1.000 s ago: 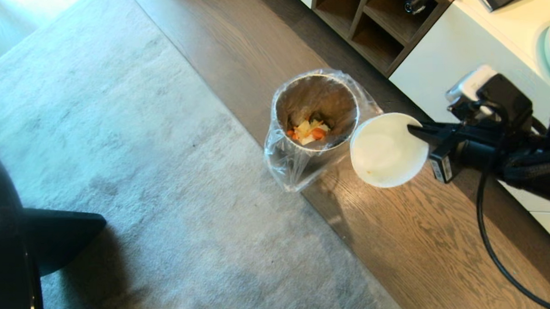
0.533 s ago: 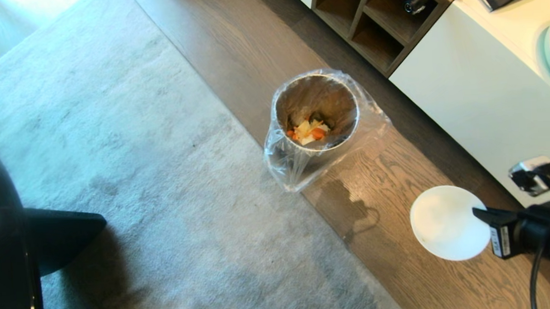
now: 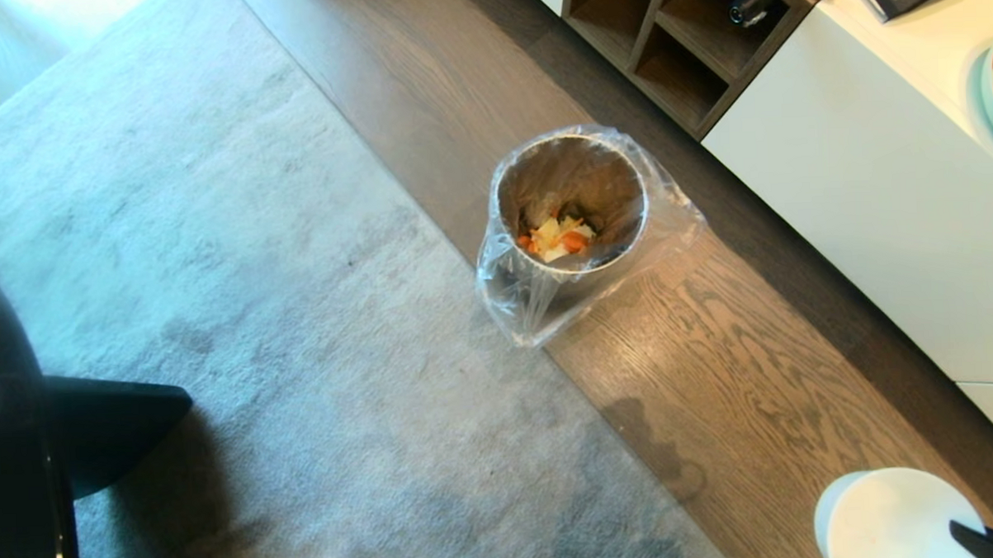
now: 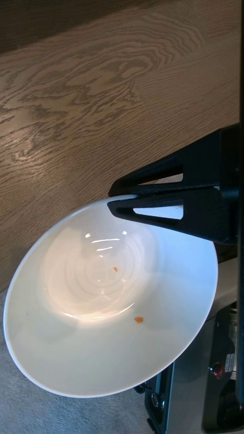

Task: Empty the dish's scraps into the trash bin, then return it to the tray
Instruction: Put the bowl back to the table

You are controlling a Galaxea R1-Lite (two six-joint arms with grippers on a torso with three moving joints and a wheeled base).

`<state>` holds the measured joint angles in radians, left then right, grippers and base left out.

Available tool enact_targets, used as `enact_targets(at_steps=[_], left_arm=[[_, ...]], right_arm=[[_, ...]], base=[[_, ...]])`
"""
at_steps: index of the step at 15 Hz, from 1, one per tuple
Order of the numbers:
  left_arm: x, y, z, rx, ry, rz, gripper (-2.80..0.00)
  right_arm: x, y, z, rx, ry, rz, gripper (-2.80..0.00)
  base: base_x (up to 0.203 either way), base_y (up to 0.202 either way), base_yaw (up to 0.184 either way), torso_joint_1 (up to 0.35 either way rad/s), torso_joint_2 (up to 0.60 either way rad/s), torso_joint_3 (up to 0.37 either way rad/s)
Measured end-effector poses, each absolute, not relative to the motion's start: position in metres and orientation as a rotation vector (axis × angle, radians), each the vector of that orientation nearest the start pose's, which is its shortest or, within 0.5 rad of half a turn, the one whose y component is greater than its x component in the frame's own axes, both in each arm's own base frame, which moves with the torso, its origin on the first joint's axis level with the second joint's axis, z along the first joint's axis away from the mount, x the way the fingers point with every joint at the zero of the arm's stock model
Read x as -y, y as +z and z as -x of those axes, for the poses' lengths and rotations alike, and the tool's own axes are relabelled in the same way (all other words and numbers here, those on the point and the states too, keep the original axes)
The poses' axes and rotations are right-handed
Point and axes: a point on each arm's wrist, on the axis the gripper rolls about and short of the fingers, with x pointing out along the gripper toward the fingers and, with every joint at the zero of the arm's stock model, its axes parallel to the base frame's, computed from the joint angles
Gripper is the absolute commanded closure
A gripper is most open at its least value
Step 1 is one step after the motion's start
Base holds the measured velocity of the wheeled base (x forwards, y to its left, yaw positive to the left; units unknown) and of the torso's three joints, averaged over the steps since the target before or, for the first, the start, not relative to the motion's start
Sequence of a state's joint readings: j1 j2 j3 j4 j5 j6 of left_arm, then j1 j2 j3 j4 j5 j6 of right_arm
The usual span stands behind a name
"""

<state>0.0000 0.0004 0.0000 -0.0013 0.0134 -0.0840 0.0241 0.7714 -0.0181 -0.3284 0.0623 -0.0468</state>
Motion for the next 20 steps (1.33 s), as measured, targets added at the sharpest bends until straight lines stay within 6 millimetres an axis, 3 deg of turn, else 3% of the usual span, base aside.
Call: enact_targets(at_steps=[4,7,15,20], left_arm=[[0.0,0.076,0.023,0.001,0.013,0.083,0.0],[0.0,0.076,0.023,0.001,0.013,0.083,0.0],[0.0,0.076,0.023,0.001,0.013,0.083,0.0],[0.0,0.076,0.023,0.002,0.013,0.083,0.0]], right_arm=[[-0.001,0.087,-0.018,-0.375,0.056,0.037,0.0],[-0.001,0.084,-0.004,-0.271,0.037,0.045,0.0],[0.0,0.077,0.019,-0.06,-0.004,0.054,0.0],[0.0,0.076,0.023,0.002,-0.005,0.062,0.0]], base=[[0.0,0.0,0.0,0.0,0.0,0.0],[0.0,0.0,0.0,0.0,0.0,0.0],[0.0,0.0,0.0,0.0,0.0,0.0],[0.0,0.0,0.0,0.0,0.0,0.0]])
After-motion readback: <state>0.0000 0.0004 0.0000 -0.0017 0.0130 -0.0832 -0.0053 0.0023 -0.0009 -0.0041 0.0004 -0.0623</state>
